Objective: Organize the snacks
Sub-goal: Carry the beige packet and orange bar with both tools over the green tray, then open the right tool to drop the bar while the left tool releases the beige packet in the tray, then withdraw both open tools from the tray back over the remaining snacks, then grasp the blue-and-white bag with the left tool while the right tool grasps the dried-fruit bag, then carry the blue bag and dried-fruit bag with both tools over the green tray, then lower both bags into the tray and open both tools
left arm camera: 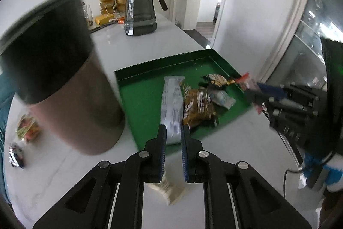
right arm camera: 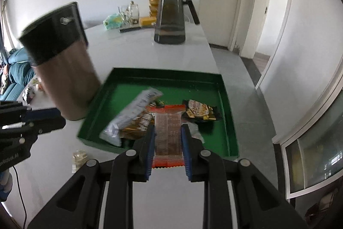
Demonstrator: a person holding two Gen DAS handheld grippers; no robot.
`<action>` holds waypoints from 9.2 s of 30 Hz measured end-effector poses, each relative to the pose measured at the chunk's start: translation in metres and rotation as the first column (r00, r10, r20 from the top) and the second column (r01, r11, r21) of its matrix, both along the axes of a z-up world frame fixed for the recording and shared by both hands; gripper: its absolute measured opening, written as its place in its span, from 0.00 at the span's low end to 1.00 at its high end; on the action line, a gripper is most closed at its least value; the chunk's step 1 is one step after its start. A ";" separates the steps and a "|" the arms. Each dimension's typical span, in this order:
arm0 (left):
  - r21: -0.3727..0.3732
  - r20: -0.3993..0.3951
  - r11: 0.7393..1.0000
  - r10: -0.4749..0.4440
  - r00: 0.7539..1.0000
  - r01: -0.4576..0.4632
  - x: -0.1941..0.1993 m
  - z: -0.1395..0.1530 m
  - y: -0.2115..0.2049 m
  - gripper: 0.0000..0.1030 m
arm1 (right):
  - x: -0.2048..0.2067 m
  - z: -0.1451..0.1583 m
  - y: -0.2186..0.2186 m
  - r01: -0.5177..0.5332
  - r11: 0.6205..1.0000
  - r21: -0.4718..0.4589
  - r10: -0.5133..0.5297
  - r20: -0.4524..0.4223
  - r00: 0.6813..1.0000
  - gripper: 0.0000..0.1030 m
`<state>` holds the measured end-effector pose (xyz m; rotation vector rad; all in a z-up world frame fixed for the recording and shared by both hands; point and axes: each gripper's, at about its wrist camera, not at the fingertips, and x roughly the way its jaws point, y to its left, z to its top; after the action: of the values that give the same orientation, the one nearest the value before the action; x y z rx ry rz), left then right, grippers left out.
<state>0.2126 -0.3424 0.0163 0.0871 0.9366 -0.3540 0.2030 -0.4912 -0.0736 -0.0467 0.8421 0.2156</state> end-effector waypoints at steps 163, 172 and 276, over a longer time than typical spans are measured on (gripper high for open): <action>0.185 -0.056 0.913 0.379 0.924 -0.364 0.029 -0.097 0.398 0.76 | 0.109 -0.037 0.476 -0.492 0.865 -0.103 0.470 -0.183 0.864 1.00; 0.077 -0.124 0.914 0.404 0.906 -0.398 0.035 -0.108 0.408 0.48 | 0.113 -0.055 0.480 -0.462 0.882 -0.089 0.442 -0.183 0.878 0.77; 0.221 -0.038 0.941 0.270 0.962 -0.255 0.150 -0.090 -0.048 0.57 | 0.146 -0.051 -0.028 -0.097 0.995 -0.008 0.097 -0.038 0.995 1.00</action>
<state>0.3630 -0.3900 -0.0738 0.1466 1.0381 -0.0064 0.3490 -0.5193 -0.1242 -0.0933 0.8797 0.3048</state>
